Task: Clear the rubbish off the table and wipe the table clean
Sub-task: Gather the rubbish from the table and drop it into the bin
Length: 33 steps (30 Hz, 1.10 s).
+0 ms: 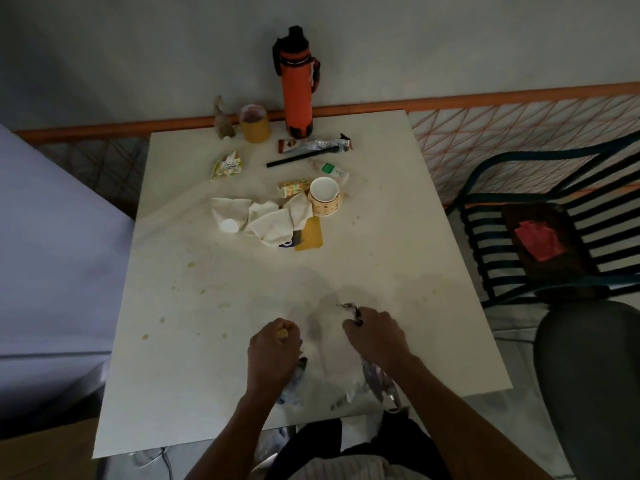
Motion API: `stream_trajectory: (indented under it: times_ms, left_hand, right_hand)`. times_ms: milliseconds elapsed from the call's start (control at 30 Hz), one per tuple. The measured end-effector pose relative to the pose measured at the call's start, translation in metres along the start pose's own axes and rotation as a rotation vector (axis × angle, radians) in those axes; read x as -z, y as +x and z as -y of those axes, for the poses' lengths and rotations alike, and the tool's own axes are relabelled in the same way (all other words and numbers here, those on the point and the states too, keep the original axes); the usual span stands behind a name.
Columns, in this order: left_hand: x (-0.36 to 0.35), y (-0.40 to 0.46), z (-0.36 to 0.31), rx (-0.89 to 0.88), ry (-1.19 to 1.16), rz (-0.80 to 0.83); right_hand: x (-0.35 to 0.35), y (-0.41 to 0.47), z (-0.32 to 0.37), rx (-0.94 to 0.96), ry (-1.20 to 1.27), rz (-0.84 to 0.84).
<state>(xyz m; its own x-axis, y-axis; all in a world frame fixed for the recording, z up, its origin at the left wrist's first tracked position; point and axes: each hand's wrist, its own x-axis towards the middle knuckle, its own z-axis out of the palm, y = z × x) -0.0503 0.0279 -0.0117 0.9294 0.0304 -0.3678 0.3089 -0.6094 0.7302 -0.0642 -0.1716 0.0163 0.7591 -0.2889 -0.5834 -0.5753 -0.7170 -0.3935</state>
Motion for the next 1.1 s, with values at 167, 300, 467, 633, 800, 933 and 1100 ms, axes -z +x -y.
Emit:
stream_trajectory:
  times_ms: [167,300,467,633,800,933,1100]
  left_hand:
    - [0.004,-0.028,-0.001,-0.023,-0.132,-0.025]
    - [0.008,-0.067,0.006,-0.036,-0.202,-0.113]
    - [0.012,-0.13,0.031,0.004,-0.242,-0.226]
    - [0.011,-0.193,0.071,0.061,-0.193,-0.307]
    - [0.012,-0.256,0.096,0.109,-0.126,-0.35]
    - [0.02,-0.284,0.119,0.165,-0.121,-0.378]
    - [0.035,-0.307,0.141,0.204,-0.15,-0.381]
  right_hand:
    - [0.015,-0.016,-0.004,0.048,0.202,-0.162]
    - [0.023,-0.034,-0.013,0.139,0.281,-0.232]
    - [0.015,-0.074,-0.029,0.236,0.33,-0.273]
    - [-0.01,-0.123,-0.049,0.258,0.336,-0.278]
    - [-0.046,-0.164,-0.073,0.281,0.294,-0.176]
    - [-0.07,-0.183,-0.075,0.308,0.278,-0.109]
    - [-0.104,-0.199,-0.073,0.285,0.266,-0.086]
